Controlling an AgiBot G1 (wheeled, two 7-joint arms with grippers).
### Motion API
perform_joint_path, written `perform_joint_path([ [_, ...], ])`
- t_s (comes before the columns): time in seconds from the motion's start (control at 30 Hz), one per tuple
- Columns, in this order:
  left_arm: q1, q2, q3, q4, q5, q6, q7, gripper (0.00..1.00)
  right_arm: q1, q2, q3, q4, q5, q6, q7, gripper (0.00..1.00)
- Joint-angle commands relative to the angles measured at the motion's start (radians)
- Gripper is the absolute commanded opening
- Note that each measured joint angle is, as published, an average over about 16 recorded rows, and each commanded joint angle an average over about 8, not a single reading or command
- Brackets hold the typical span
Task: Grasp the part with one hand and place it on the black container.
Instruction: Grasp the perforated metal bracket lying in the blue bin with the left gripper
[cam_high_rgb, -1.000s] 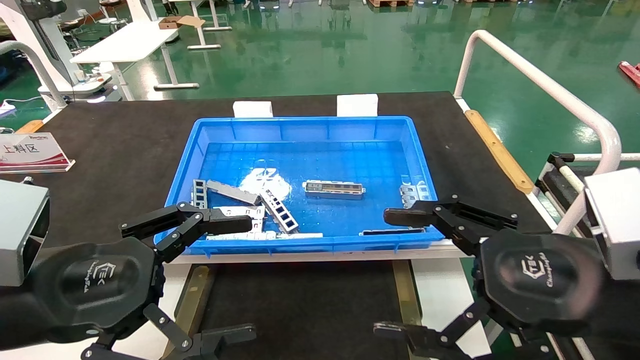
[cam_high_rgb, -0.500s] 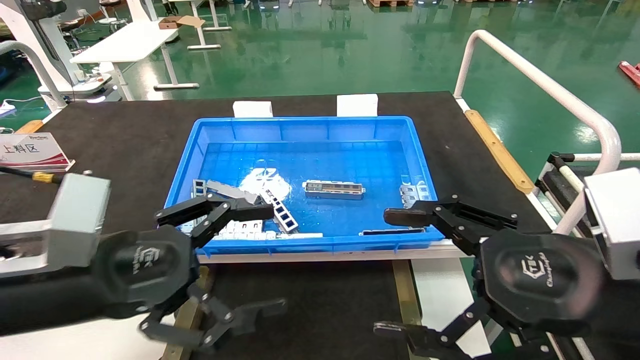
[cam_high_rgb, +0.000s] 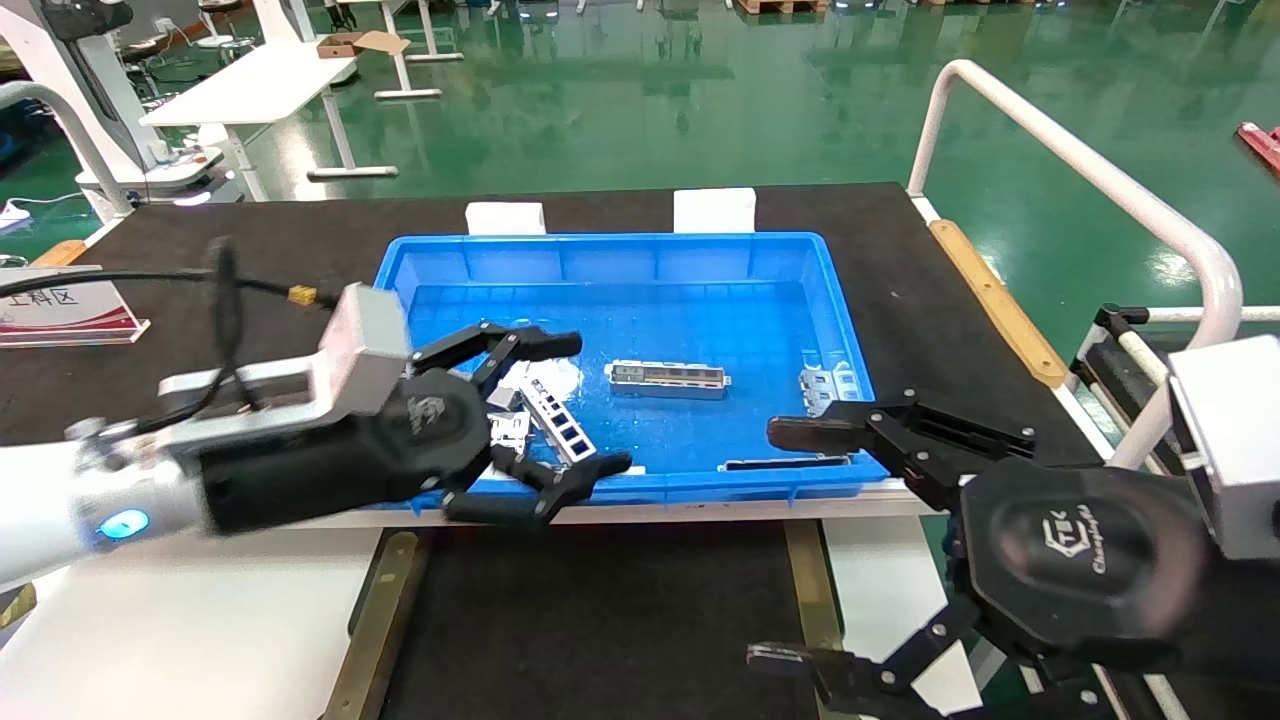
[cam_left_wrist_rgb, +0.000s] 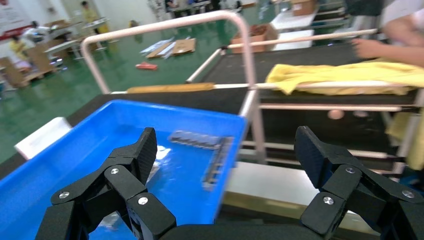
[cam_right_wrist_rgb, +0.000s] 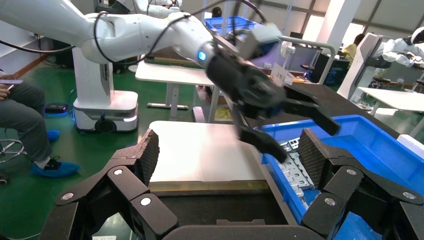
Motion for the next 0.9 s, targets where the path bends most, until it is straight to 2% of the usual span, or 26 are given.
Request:
perform_joint_path([
  [0.03, -0.025, 0.032, 0.011, 0.055, 0.027, -0.015, 0.024, 1.0, 0.0, 0.0, 0.0, 0.0, 0.0, 0.0, 0.0, 1.0],
  [0.5, -0.194, 0.259, 0.059, 0.495, 0.142, -0.121, 0.281, 1.0, 0.0, 0.0, 0.0, 0.0, 0.0, 0.0, 0.0, 1.0],
  [0.9, -0.3, 0.416, 0.069, 0.79, 0.182, -0.289, 0.468, 1.0, 0.0, 0.0, -0.001, 0.0, 0.0, 0.0, 0.0, 1.0],
])
